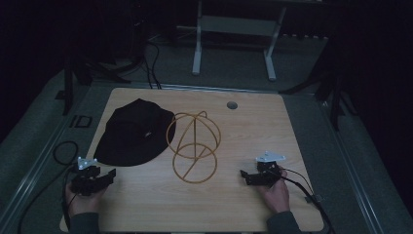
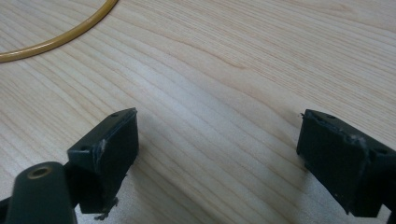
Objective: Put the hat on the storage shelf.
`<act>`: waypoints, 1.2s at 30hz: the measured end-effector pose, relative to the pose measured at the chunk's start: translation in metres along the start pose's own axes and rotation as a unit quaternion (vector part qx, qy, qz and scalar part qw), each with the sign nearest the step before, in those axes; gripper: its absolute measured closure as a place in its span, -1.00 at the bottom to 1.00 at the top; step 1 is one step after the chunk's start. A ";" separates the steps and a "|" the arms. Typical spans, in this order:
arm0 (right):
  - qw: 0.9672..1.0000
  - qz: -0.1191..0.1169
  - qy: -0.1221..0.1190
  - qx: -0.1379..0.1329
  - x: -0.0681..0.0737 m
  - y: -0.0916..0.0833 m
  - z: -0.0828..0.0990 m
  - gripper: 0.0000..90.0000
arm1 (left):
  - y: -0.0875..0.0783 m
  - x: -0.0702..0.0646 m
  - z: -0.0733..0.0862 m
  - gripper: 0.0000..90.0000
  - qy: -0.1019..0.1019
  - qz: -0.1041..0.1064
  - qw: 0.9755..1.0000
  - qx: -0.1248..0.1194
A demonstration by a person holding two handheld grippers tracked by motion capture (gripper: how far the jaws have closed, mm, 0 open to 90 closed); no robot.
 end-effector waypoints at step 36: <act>1.000 0.002 0.001 0.001 0.001 -0.001 0.001 -0.74 | -0.015 -0.005 -0.036 0.11 0.032 0.080 0.996 0.007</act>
Point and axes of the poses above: each handheld gripper's, and its own axes: y roughly forward along the jaws, z roughly out of its underside, x roughly to its left, the point moved 3 cm from there along y, roughly forward along the jaws, and after that the axes turned 6 degrees about -x, right-handed, at the moved point
